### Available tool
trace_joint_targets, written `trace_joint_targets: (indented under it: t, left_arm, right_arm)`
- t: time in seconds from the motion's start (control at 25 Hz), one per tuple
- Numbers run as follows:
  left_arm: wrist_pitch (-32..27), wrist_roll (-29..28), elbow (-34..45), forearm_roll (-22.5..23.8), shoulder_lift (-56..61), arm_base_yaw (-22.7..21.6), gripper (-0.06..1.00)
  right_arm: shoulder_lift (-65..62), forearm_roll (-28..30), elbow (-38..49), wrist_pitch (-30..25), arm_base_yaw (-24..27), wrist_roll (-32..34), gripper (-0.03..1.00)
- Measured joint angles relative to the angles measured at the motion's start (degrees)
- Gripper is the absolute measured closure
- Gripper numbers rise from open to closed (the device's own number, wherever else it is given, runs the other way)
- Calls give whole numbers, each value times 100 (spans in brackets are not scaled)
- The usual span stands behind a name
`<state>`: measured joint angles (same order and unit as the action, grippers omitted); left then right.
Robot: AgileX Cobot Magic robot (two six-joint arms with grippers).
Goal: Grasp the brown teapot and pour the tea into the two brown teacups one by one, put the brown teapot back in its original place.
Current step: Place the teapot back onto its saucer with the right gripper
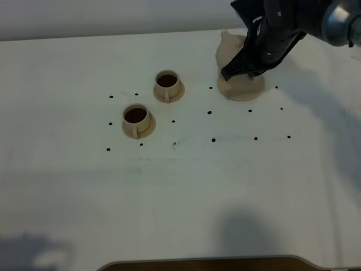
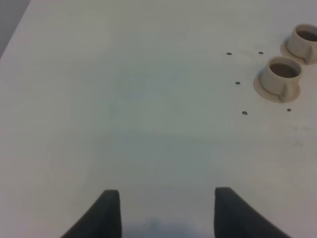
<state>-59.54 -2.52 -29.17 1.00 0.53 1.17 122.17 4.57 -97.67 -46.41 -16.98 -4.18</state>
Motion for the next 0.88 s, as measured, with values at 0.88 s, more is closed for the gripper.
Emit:
trace_joint_targets:
  t: [0.88]
  left_arm:
    - [0, 0, 0, 0, 0, 0, 48]
  right_arm:
    - [497, -116, 6, 271, 187, -8, 85]
